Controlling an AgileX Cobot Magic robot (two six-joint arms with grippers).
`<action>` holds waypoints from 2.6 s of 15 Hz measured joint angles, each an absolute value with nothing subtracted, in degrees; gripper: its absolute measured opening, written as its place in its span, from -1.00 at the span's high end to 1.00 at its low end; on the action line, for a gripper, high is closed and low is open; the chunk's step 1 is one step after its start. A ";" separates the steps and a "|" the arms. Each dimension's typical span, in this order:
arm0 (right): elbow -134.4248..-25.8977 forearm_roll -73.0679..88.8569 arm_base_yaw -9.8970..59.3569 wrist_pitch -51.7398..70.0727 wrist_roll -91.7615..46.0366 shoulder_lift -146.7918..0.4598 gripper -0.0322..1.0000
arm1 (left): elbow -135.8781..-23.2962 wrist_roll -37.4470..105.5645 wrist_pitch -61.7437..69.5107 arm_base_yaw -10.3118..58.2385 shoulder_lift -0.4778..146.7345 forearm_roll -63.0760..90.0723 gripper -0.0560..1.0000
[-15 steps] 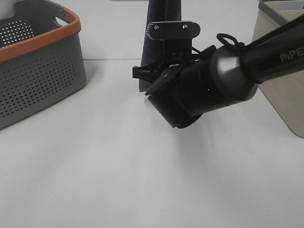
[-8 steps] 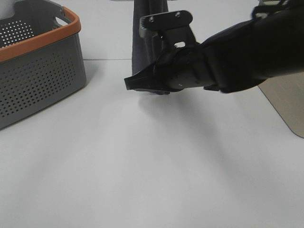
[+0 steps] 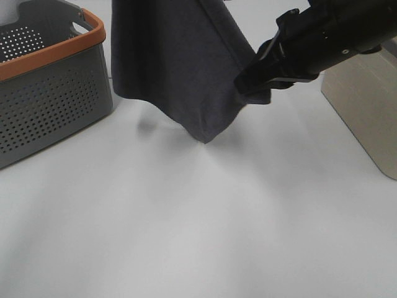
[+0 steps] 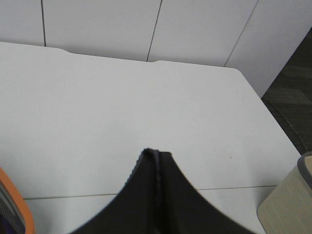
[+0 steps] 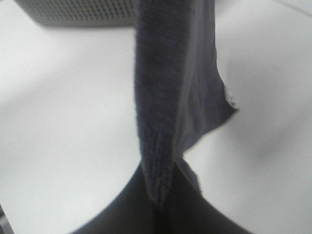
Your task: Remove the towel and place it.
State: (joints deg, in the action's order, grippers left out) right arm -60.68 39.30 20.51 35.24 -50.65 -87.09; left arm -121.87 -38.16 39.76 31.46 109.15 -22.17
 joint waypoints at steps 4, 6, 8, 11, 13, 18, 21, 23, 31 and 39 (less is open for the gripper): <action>-77.18 5.56 20.45 54.43 -40.97 -87.03 0.90 | -114.48 -40.74 43.83 31.00 106.91 -22.69 0.89; -84.63 -5.33 20.45 55.81 -40.97 -87.20 0.90 | -102.22 -49.90 37.13 31.00 101.93 -26.87 0.89; -87.43 -8.82 20.45 54.14 -41.88 -88.69 0.90 | -90.99 -61.71 29.39 31.00 97.63 -34.38 0.89; -87.78 -13.01 20.45 45.55 -42.46 -92.76 0.90 | -79.47 -81.53 13.92 28.07 96.43 -48.19 0.89; -87.78 -16.27 20.45 40.45 -40.57 -93.97 0.90 | -77.29 -88.64 4.07 23.95 97.35 -54.37 0.89; -79.07 -17.88 20.34 33.40 -33.69 -90.93 0.90 | -69.27 -87.49 -7.68 20.05 97.35 -61.48 0.89; -59.36 -13.98 20.45 25.27 -33.46 -83.54 0.90 | -55.81 -78.44 -13.18 20.17 93.22 -56.09 0.89; -50.19 -8.94 20.51 22.75 -33.69 -81.02 0.90 | -46.52 -69.16 -16.50 20.40 89.78 -47.96 0.89; -35.92 17.93 20.63 22.17 -61.99 -80.44 0.90 | -27.16 -59.47 -24.29 20.63 87.83 -35.41 0.89; -35.64 24.29 20.57 24.01 -75.97 -86.75 -0.16 | -25.15 -61.88 -20.51 20.17 87.78 -36.10 -0.25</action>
